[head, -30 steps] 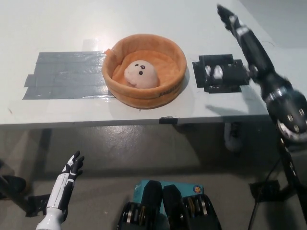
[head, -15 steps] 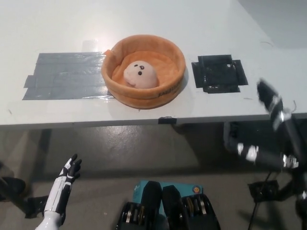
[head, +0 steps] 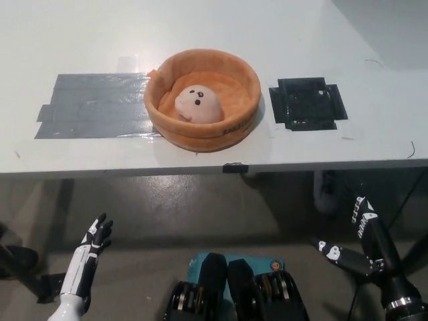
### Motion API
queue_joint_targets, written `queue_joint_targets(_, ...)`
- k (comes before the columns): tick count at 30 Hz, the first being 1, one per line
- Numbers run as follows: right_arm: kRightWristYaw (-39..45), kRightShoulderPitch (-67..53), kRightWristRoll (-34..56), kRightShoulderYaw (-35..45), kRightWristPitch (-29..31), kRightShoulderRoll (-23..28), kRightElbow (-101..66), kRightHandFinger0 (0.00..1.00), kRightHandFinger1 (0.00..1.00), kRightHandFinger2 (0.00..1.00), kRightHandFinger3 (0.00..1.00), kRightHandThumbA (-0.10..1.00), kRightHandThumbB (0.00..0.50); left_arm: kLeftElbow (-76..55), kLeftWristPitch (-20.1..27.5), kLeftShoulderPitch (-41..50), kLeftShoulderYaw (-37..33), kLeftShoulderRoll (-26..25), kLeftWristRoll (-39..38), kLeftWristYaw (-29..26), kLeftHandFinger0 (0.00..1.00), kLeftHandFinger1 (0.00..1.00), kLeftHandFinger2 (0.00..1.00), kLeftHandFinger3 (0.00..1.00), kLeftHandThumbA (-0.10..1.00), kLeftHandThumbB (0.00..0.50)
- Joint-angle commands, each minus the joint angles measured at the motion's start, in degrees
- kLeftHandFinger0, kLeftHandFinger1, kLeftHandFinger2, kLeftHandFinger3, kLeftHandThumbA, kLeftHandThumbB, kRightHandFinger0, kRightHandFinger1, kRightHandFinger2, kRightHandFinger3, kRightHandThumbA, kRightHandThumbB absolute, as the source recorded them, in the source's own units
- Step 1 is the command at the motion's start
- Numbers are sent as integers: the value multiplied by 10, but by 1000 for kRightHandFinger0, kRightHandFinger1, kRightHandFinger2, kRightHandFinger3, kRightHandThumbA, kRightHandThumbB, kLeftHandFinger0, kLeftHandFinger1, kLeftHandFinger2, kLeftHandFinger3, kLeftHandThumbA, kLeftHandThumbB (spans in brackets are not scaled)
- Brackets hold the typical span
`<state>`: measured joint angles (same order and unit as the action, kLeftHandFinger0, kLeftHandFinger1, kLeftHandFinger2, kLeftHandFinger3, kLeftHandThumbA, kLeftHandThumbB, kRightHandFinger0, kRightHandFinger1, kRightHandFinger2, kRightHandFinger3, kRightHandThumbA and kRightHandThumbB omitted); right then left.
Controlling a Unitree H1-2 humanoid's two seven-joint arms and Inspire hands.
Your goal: A person hands a emotional support dumpling to the robot which it grabs with its right hand and places in the soft place kept infront of it in the centre of the desk
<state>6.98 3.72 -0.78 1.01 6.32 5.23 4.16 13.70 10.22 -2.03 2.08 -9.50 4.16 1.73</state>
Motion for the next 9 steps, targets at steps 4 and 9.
queue_joint_targets(4, 1, -6, 28, 8, 26, 0, -6, 1000, 1000, 1000, 1000, 841, 138, -22, 12, 7, -2, -5, -4, 4, 1000, 1000, 1000, 1000, 1000, 485)
queue_joint_targets(9, 7, 1, 34, 7, 32, 3, 5, 1000, 1000, 1000, 1000, 834, 128, -21, 13, 4, -1, -5, -8, 5, 1000, 1000, 1000, 1000, 1000, 492)
